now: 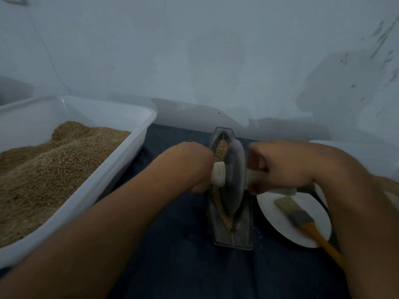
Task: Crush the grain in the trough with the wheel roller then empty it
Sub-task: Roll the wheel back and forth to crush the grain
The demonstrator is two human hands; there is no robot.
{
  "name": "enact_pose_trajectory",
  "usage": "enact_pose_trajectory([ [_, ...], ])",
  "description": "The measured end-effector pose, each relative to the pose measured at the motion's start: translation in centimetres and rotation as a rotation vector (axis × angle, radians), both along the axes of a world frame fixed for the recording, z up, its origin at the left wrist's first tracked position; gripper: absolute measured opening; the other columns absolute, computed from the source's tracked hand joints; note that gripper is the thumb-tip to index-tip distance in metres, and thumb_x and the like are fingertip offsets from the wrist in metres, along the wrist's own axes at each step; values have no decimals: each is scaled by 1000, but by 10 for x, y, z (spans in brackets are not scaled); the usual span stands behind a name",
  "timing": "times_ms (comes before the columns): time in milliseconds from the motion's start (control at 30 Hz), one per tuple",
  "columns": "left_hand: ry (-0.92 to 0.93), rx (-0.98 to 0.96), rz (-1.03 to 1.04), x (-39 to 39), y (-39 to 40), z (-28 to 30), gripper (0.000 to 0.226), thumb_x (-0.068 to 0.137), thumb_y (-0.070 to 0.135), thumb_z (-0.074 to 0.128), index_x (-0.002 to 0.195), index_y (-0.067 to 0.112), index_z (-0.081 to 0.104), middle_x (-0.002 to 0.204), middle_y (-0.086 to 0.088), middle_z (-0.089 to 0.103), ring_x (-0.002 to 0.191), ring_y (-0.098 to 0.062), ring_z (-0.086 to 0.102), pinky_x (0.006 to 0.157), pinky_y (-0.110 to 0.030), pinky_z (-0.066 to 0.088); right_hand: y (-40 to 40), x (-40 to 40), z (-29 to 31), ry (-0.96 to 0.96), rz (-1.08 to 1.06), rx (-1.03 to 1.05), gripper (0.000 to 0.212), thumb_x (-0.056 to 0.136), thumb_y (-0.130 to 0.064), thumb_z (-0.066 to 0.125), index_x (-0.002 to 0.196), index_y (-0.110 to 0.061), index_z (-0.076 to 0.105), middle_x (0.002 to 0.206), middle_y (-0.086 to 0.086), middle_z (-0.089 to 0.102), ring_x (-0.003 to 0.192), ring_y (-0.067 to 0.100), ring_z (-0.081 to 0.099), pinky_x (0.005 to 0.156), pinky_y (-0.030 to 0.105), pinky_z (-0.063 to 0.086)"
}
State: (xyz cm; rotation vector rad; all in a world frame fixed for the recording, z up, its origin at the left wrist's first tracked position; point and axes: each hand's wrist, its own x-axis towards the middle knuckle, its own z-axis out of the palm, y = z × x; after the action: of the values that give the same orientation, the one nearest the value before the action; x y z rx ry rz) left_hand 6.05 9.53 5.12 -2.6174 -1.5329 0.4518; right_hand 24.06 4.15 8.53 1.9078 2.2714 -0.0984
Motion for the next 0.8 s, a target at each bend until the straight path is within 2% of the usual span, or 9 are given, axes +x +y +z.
enact_pose_trajectory([
  [133, -17, -18, -17, 0, -9, 5, 36, 82, 22, 75, 69, 14, 43, 71, -3, 46, 57, -14, 42, 68, -31, 43, -7, -5, 5, -28, 14, -42, 58, 63, -59, 82, 107, -38, 52, 95, -15, 58, 81, 4, 55, 68, 24, 47],
  [333, -100, -4, -4, -1, 0, -2, 37, 79, 18, 75, 65, 15, 41, 69, -2, 45, 56, -14, 41, 66, -32, 42, 0, 2, 0, 52, -13, -61, 43, 68, -56, 81, 90, -40, 48, 86, -17, 57, 75, 0, 54, 57, 22, 36],
  [433, -205, 39, 20, -3, 14, -13, 37, 79, 17, 73, 66, 16, 39, 71, -2, 44, 65, -17, 46, 68, -34, 43, 13, 12, -11, 133, -15, -6, 34, 75, -56, 76, 86, -35, 51, 81, -13, 59, 71, 4, 56, 59, 29, 43],
  [533, -316, 135, 62, -5, 26, -26, 32, 83, 19, 68, 74, 18, 37, 76, 1, 41, 78, -20, 46, 70, -37, 40, 29, 23, -27, 220, -24, 110, 27, 86, -57, 65, 98, -36, 55, 88, -14, 61, 77, 7, 57, 64, 32, 45],
  [667, -385, 317, 63, -4, 37, -39, 28, 85, 19, 66, 91, 20, 39, 98, -4, 57, 85, -24, 55, 72, -36, 33, 45, 31, -46, 296, -23, 274, 28, 95, -53, 56, 118, -38, 55, 102, -12, 59, 83, 7, 53, 63, 30, 37],
  [800, -404, 410, 38, -2, 40, -45, 30, 86, 19, 65, 92, 19, 36, 103, -6, 58, 94, -28, 59, 74, -36, 32, 48, 33, -49, 301, -3, 292, 30, 95, -51, 56, 121, -35, 56, 104, -10, 60, 83, 7, 52, 62, 26, 36],
])
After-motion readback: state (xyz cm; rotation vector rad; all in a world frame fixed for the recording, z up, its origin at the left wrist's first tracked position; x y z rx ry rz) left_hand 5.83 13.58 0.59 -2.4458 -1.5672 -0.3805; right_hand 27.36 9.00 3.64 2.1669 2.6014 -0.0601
